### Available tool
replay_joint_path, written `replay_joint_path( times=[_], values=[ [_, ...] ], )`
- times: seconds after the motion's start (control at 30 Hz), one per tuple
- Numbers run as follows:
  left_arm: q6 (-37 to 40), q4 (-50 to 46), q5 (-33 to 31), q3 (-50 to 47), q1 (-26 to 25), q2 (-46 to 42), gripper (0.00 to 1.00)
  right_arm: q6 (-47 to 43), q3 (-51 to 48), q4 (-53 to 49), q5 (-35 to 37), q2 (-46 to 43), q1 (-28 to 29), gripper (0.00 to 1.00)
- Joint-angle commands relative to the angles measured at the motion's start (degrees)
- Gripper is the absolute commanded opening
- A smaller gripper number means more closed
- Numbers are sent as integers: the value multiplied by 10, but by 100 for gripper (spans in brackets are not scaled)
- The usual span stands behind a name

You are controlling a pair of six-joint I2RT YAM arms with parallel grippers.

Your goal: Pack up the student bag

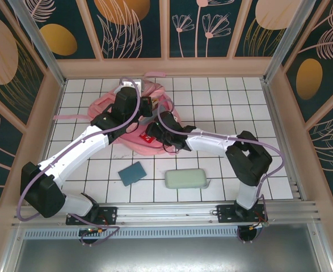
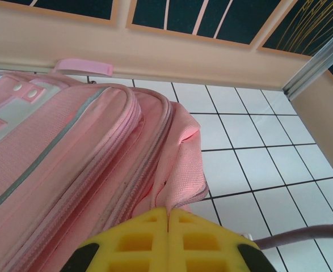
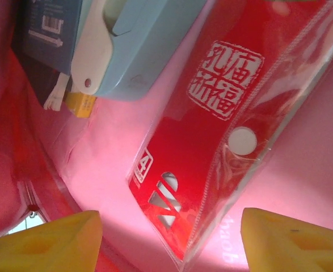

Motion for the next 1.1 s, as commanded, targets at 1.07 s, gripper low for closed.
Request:
replay_joint_path(
  times=[1.07],
  values=[
    [8,45,1,0,3,-2,0,-247,-250,-302,96,-338,184,99]
  ],
)
